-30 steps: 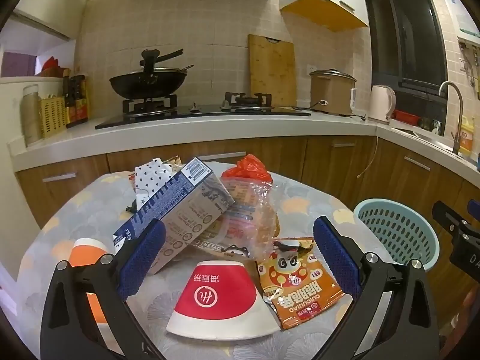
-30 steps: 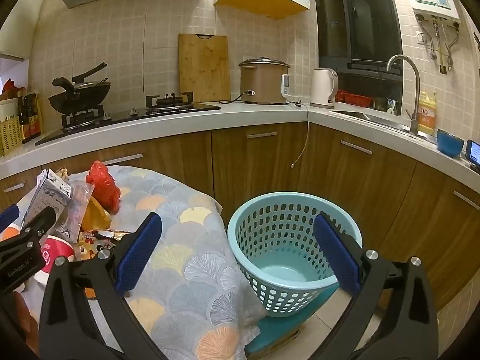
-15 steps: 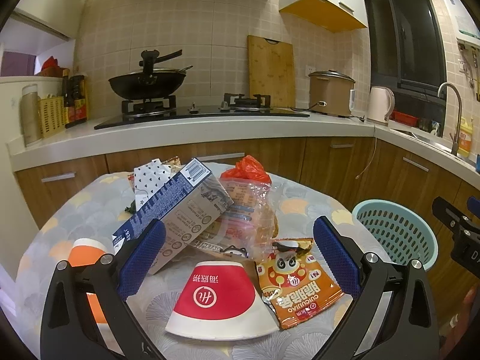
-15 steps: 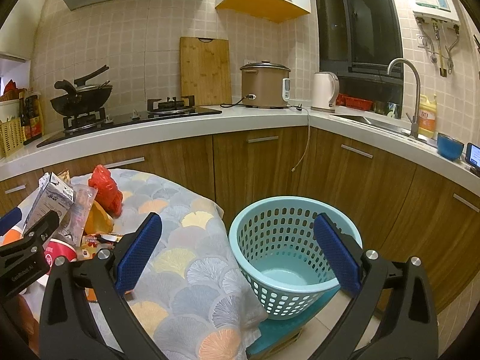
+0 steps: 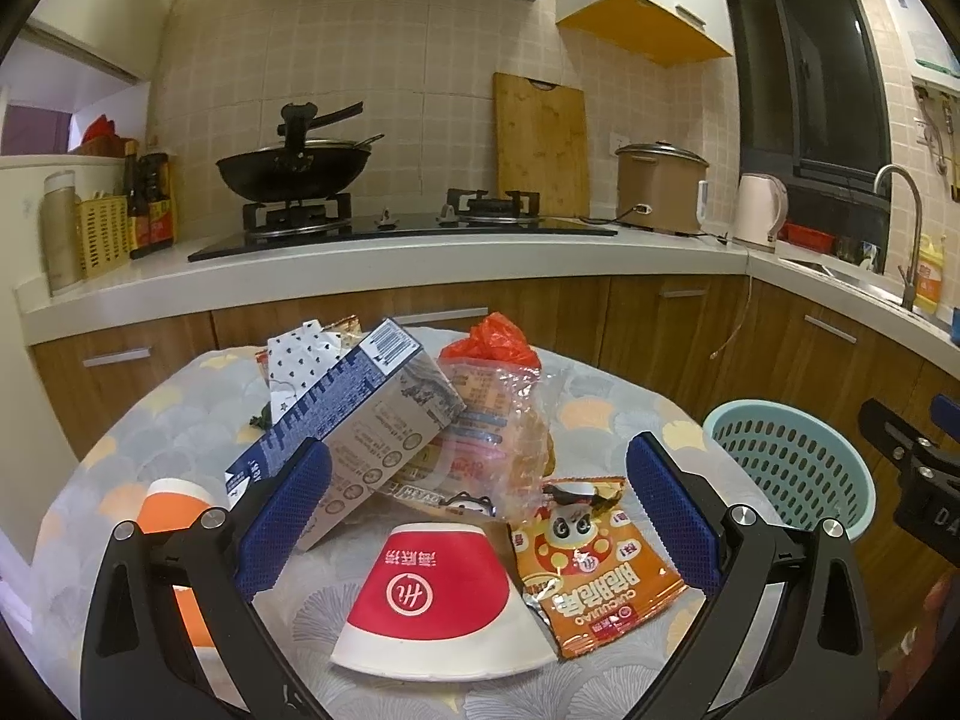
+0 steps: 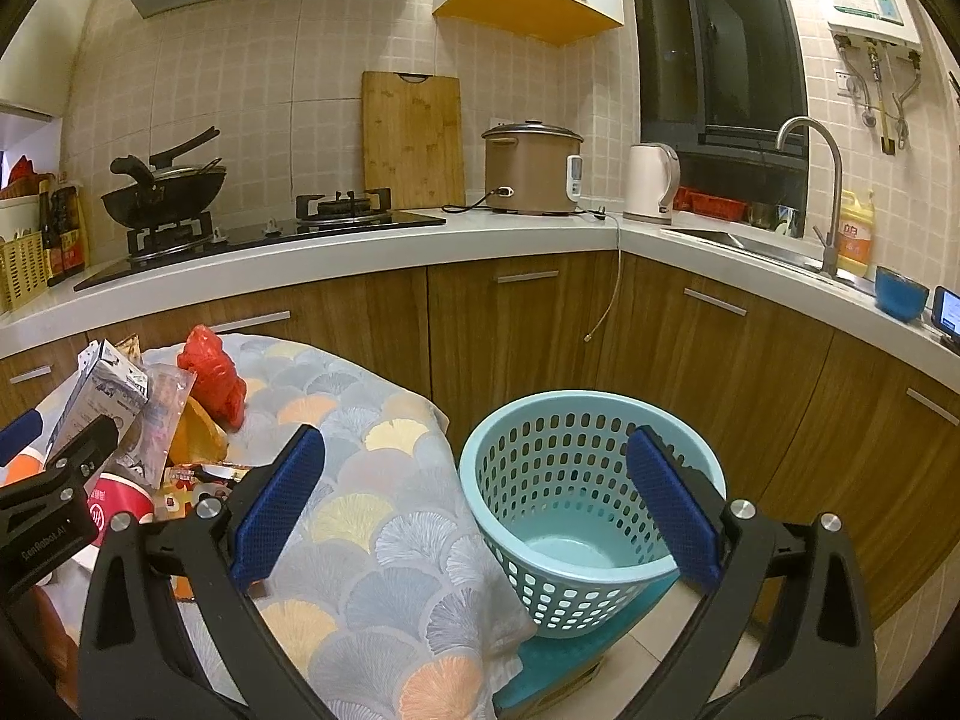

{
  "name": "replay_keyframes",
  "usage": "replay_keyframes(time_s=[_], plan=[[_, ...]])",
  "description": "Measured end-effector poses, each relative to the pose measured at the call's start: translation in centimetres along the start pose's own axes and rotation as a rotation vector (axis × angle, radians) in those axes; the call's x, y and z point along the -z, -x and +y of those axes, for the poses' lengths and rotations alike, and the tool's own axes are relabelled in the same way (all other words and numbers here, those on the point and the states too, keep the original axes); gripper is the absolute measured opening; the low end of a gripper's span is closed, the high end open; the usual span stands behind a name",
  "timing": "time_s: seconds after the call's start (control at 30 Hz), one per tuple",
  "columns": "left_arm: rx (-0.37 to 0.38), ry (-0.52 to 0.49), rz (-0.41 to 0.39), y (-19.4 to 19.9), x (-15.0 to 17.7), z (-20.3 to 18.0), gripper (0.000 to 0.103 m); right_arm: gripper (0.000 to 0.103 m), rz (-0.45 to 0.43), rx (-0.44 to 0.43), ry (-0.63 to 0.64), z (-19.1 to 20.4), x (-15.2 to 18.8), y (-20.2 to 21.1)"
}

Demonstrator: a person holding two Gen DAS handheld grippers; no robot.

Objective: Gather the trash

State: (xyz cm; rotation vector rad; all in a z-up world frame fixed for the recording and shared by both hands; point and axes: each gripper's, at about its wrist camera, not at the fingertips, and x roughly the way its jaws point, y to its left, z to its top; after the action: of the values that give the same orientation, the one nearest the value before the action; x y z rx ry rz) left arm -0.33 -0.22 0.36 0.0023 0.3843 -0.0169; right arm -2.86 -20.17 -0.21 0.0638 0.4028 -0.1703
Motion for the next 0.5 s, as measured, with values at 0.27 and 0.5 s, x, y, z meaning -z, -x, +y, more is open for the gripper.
replay_keyframes(time_s=[0.27, 0.5], plan=[[-0.029, -0.015, -0.038, 0.4, 0.0, -0.2, 0.095, 0.092, 0.004, -0.001, 0.003, 0.2, 0.0, -0.1], [-0.081, -0.001, -0.004, 2.3, -1.7, 0.6, 0.095, 0.092, -0.019, -0.017, 0.015, 0.7, -0.5, 0.6]])
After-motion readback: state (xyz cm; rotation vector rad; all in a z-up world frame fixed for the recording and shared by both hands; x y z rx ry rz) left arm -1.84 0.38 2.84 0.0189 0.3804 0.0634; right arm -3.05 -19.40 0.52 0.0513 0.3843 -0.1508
